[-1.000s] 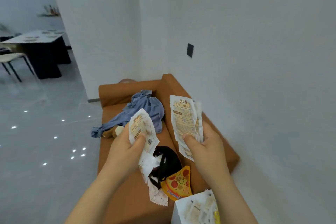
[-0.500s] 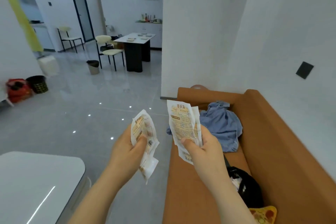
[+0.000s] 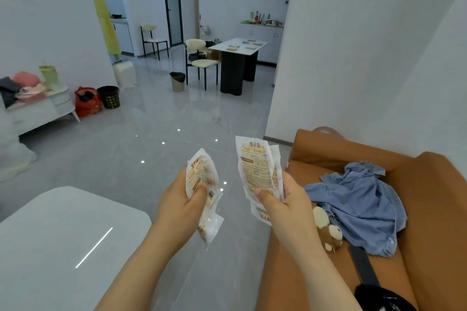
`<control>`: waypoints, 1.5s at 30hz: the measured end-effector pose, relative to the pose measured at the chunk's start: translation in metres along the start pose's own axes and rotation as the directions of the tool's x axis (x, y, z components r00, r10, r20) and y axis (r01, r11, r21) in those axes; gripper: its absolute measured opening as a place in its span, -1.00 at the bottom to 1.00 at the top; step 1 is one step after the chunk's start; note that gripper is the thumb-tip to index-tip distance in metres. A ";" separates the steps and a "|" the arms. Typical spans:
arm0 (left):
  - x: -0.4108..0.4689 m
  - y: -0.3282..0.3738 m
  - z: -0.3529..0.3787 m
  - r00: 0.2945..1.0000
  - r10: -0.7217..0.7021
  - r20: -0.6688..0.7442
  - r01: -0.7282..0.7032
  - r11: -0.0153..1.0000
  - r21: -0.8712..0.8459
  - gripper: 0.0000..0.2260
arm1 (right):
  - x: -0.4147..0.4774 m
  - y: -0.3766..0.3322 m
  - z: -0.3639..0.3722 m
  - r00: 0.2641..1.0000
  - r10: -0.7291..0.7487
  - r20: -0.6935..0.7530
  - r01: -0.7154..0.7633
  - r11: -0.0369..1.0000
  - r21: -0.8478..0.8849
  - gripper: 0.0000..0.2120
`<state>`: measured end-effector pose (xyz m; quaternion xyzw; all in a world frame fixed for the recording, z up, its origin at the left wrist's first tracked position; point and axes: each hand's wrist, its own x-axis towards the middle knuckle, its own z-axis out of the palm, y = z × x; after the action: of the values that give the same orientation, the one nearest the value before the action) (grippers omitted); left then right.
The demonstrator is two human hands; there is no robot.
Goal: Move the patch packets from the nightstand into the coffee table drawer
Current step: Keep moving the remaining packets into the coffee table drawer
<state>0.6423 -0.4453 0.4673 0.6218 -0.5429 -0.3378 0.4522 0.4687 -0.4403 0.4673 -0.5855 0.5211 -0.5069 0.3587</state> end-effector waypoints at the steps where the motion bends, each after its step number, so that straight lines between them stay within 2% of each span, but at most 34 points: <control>1: 0.013 -0.001 0.001 1.000 0.001 -0.010 -0.001 1.000 0.000 -0.75 | 0.015 0.003 0.003 1.000 -0.007 0.014 0.007 1.000 0.001 -0.63; 11: 0.124 -0.004 0.021 0.997 -0.040 -0.071 0.041 0.999 0.018 -0.76 | 0.145 0.029 0.020 0.991 -0.021 0.131 0.018 1.000 0.017 -0.59; 19: 0.206 -0.033 0.020 0.989 -0.115 -0.098 0.120 0.992 0.040 -0.78 | 0.224 0.058 0.051 0.971 0.040 0.235 -0.037 0.999 -0.018 -0.61; 35: 0.427 -0.102 -0.037 0.971 -0.210 -0.114 0.219 0.973 0.076 -0.84 | 0.434 0.098 0.189 0.924 0.131 0.359 -0.064 0.979 -0.193 -0.68; 41: 0.491 -0.125 -0.048 0.952 -0.283 -0.118 0.294 0.952 0.087 -0.75 | 0.497 0.115 0.229 0.875 0.184 0.448 -0.091 0.971 -0.222 -0.74; 45: 0.542 -0.142 -0.054 0.944 -0.293 -0.154 0.309 0.947 0.090 -0.84 | 0.552 0.132 0.261 0.837 0.183 0.517 -0.071 0.971 -0.228 -0.76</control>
<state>0.8425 -0.9666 0.3935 0.7439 -0.4269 -0.3277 0.3962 0.6574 -1.0325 0.4032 -0.7002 0.4866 -0.2442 0.4618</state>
